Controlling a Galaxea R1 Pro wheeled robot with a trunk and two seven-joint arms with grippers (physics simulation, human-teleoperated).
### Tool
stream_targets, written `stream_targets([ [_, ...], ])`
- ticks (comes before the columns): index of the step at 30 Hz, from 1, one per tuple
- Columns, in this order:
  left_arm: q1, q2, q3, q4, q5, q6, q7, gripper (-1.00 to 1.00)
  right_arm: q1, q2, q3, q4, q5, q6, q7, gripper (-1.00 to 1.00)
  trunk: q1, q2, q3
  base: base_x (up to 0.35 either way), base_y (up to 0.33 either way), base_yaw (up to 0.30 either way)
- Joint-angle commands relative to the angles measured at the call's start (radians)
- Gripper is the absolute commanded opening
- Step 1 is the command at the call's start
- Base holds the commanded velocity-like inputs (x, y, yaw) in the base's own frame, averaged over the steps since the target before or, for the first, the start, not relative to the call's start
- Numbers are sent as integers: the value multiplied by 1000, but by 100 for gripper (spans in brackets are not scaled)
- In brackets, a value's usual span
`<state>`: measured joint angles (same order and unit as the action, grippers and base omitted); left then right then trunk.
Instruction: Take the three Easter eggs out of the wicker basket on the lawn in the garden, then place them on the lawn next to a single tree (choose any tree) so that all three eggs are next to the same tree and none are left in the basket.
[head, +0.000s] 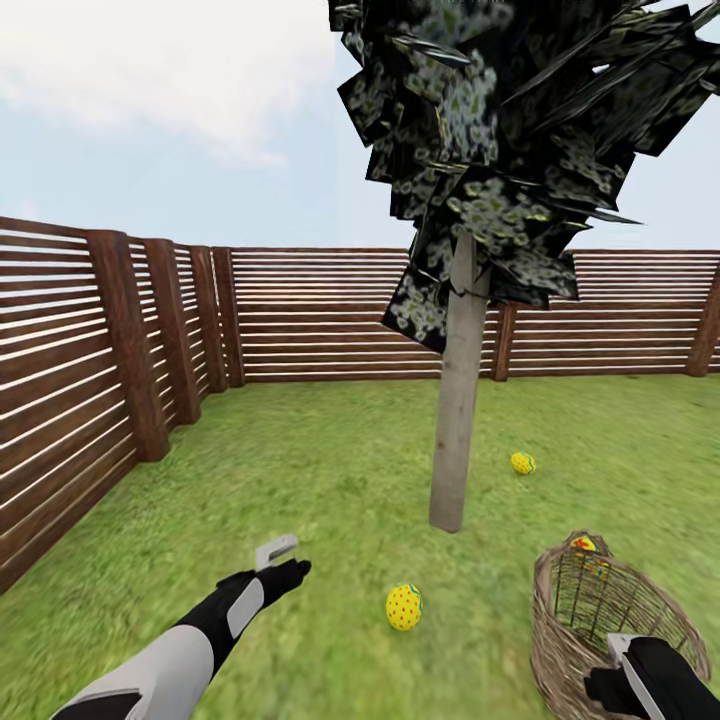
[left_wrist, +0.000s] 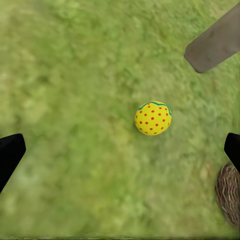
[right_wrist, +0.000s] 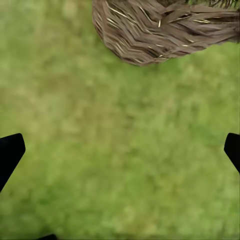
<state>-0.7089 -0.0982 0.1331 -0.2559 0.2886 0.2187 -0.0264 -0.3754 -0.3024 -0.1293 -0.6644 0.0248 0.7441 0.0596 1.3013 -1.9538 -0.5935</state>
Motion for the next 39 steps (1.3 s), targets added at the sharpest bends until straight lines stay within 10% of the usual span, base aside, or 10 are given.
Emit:
stream_targets([
  [1,0,0,8,2,1,7,-3,100,0,0,-3,-1,4,5,6,100,-4,7,2,0,0,0],
  [20,0,20,9,114,4,9,0,100,0,17,4,0,13,5,6,100,-77,140,62,0,0,0],
  [27,0,83,10,205,6,7,0,100,0,31,5,20,15,1,5,100,-104,189,84,0,0,0],
  [39,0,115,11,258,9,10,0,100,0,51,5,27,17,0,5,100,-150,273,121,0,0,0],
])
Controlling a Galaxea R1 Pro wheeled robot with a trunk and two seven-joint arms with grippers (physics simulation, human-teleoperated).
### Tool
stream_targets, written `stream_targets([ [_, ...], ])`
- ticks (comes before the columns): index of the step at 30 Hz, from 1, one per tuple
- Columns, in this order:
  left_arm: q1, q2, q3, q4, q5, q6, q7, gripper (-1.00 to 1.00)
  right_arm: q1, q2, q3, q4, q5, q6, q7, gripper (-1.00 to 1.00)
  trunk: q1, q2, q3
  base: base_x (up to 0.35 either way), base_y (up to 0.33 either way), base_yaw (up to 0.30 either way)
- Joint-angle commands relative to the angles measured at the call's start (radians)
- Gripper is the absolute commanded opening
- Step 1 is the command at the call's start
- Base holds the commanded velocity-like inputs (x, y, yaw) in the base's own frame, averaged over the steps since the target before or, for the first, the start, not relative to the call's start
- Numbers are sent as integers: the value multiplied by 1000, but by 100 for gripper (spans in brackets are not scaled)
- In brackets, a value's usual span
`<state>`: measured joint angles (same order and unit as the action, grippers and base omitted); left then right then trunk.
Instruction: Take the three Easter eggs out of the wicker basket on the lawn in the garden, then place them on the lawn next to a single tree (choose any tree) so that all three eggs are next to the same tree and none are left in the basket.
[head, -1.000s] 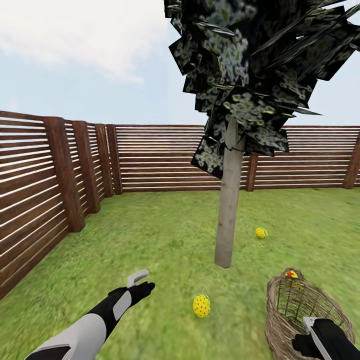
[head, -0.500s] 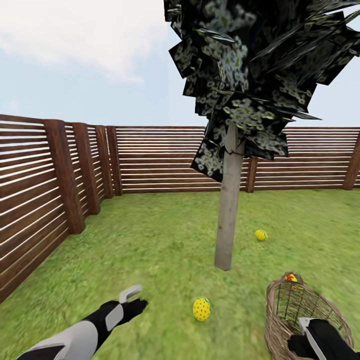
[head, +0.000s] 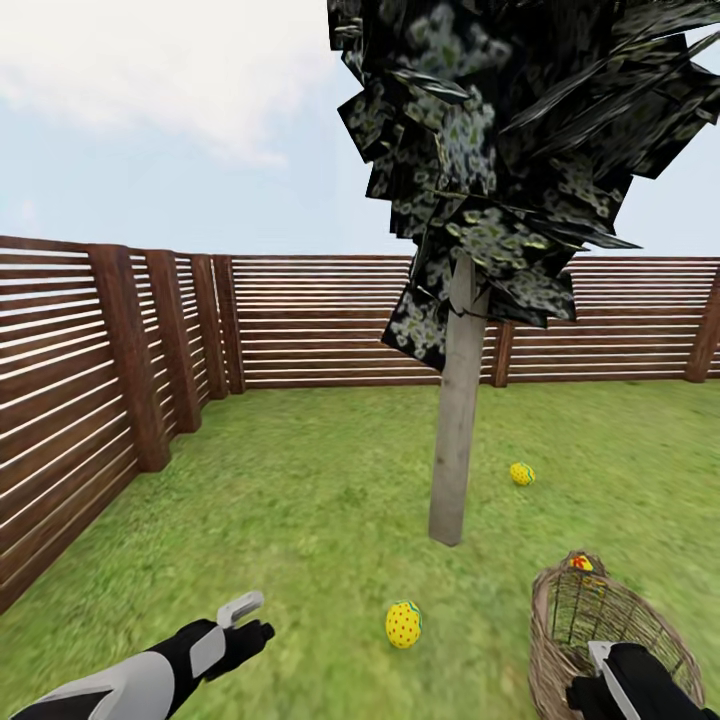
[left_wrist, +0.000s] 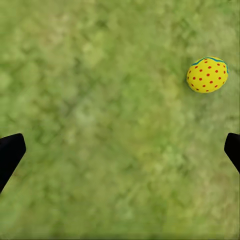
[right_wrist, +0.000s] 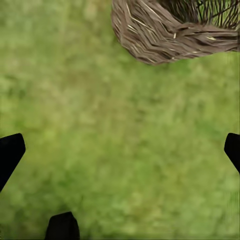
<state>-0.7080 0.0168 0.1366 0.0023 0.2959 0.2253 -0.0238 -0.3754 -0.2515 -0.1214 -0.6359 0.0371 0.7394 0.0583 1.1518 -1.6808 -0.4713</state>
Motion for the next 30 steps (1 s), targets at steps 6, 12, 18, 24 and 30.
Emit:
stream_targets([
  [6,2,12,8,47,2,8,-2,100,0,0,-3,20,4,4,8,100,-23,42,18,0,0,0],
  [12,6,21,8,53,2,8,-2,100,0,9,16,149,8,-45,4,100,-46,84,37,0,0,0],
  [18,8,29,8,54,2,10,-1,100,0,10,25,311,7,-209,3,100,-69,126,55,0,0,0],
  [24,26,36,8,56,1,10,-2,100,0,11,28,341,7,-234,3,100,-92,168,74,0,0,0],
  [30,82,42,8,56,1,6,-2,100,0,13,29,405,7,-308,3,100,-115,210,93,0,0,0],
])
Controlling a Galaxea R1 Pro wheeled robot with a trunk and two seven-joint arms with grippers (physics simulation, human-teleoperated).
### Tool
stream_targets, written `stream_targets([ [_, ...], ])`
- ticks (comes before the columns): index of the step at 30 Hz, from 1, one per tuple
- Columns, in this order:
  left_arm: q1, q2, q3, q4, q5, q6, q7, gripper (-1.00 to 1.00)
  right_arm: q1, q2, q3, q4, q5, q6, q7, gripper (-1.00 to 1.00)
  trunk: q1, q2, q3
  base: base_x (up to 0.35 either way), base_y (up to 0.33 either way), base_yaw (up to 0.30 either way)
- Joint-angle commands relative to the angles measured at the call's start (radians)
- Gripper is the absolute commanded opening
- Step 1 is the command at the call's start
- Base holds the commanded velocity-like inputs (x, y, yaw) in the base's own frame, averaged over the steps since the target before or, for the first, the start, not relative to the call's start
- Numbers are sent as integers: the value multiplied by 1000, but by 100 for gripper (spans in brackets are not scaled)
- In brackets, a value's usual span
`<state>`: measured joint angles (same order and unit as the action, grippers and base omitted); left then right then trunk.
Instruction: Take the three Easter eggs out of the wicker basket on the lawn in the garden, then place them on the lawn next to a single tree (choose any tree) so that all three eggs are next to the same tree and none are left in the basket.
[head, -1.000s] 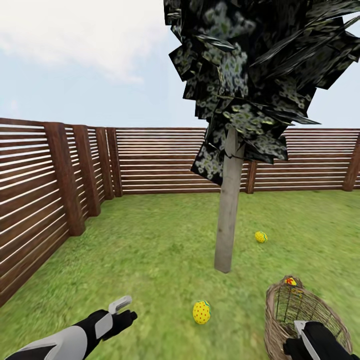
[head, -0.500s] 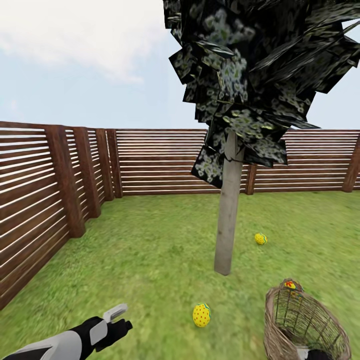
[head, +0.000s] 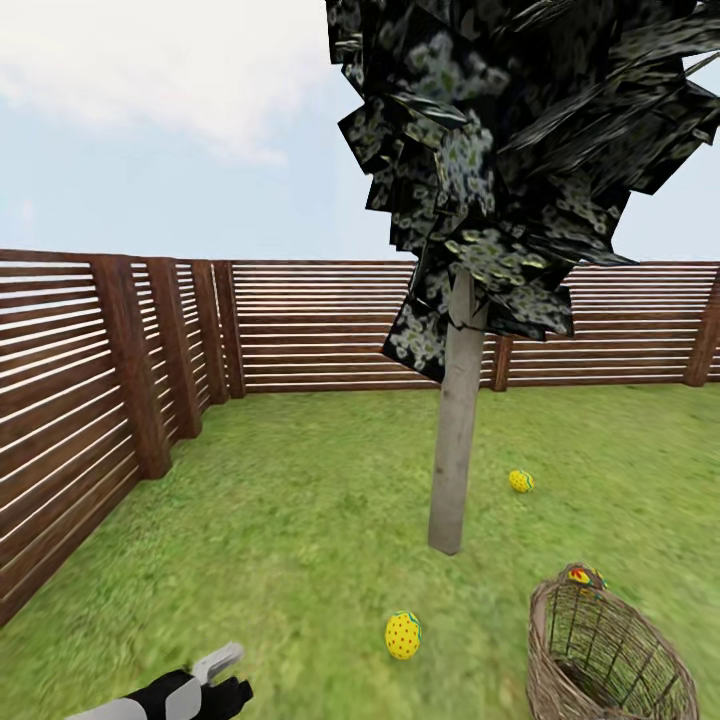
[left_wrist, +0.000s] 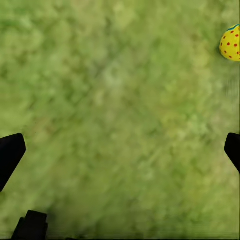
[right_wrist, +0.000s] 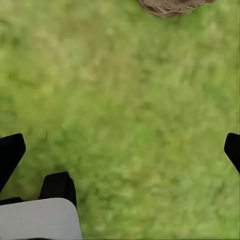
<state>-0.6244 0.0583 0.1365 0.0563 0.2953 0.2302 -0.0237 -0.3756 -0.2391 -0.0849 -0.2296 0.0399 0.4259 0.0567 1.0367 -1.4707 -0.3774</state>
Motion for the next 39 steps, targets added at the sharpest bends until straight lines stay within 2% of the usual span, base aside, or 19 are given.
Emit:
stream_targets([
  [1,6,7,8,2,2,2,-3,100,0,1,-8,11,5,-5,5,100,-4,7,2,0,0,0],
  [3,14,16,8,2,2,3,-3,100,0,4,-7,27,5,-16,5,100,-12,21,8,0,0,0],
  [7,56,12,9,2,3,-2,-6,100,0,17,-2,60,5,-32,5,100,-27,49,21,0,0,0],
  [10,83,12,10,3,4,-4,-7,100,0,22,10,93,6,-78,5,100,-38,70,30,0,0,0],
  [17,114,38,11,3,3,-10,-7,100,0,26,22,126,6,-116,4,100,-65,119,52,0,0,0],
  [25,117,42,11,4,2,-10,-3,100,0,27,22,216,6,-242,3,100,-96,175,77,0,0,0],
  [27,126,39,11,4,2,-8,-4,100,0,29,22,226,6,-252,3,100,-104,189,84,0,0,0],
  [30,146,36,11,4,2,-8,-4,100,0,37,22,259,6,-265,3,100,-115,210,93,0,0,0],
  [35,182,35,11,4,2,-10,-4,100,0,58,22,311,6,-329,-10,100,-134,245,109,0,0,0],
  [39,203,35,11,4,2,-14,-4,100,1,68,22,320,5,-338,-24,100,-150,273,121,0,0,0],
])
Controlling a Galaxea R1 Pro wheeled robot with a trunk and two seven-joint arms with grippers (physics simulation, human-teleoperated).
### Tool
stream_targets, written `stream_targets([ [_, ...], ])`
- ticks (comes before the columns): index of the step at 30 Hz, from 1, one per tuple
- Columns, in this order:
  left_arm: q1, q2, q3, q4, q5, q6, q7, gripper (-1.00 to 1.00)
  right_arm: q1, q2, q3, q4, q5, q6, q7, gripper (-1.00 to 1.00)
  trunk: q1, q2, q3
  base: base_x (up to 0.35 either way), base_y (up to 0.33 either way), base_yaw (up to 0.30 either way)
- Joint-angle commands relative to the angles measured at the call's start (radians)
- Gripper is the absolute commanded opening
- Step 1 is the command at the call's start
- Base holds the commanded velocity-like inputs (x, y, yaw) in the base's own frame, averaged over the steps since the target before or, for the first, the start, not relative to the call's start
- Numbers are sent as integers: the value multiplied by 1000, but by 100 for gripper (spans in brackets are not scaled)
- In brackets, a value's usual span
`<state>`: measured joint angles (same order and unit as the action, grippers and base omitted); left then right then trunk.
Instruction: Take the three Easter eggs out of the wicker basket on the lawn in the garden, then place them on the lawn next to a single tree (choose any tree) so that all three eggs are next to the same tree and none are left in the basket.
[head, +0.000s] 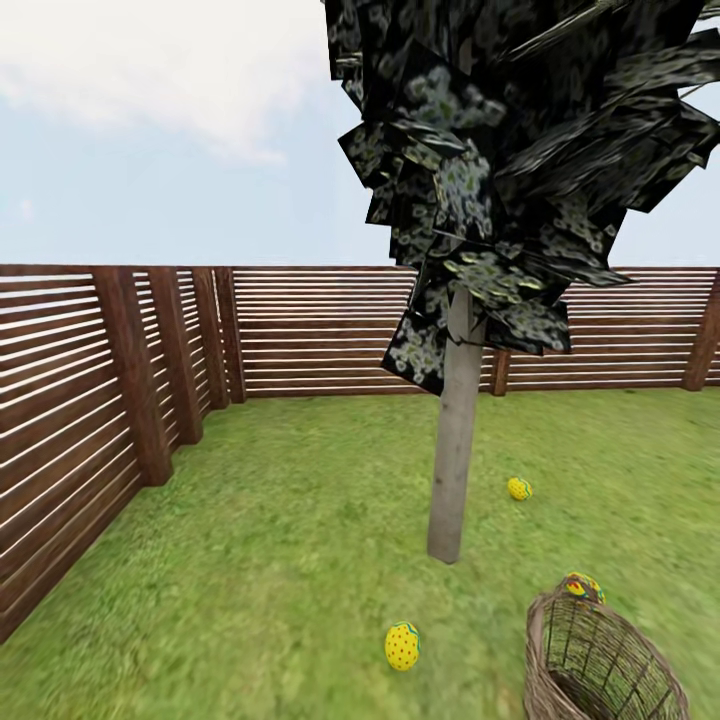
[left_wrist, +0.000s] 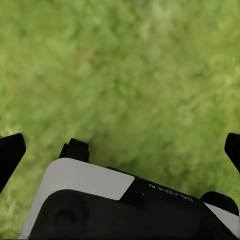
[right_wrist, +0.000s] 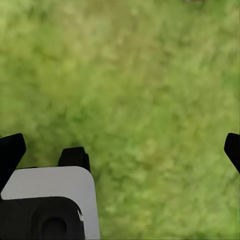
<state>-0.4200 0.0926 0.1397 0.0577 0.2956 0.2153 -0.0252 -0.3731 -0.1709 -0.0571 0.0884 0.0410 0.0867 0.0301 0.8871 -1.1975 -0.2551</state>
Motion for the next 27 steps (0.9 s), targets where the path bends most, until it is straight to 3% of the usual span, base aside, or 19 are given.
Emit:
stream_targets([
  [1,12,-1,8,2,2,-10,-2,100,-1,4,-6,3,4,0,0,100,-4,6,2,0,0,0],
  [13,120,-17,6,3,1,-157,-2,100,20,22,-6,5,3,-5,-4,100,-50,90,40,0,0,0],
  [17,152,-16,6,4,2,-172,-1,100,22,23,-6,5,3,-5,-8,100,-65,118,52,0,0,0],
  [21,178,-19,6,4,-1,-182,-2,100,24,28,-6,5,1,-8,-67,100,-81,146,65,0,0,0],
  [27,219,-20,5,4,-7,-194,-3,100,67,57,-6,6,1,-80,-101,100,-104,188,84,0,0,0],
])
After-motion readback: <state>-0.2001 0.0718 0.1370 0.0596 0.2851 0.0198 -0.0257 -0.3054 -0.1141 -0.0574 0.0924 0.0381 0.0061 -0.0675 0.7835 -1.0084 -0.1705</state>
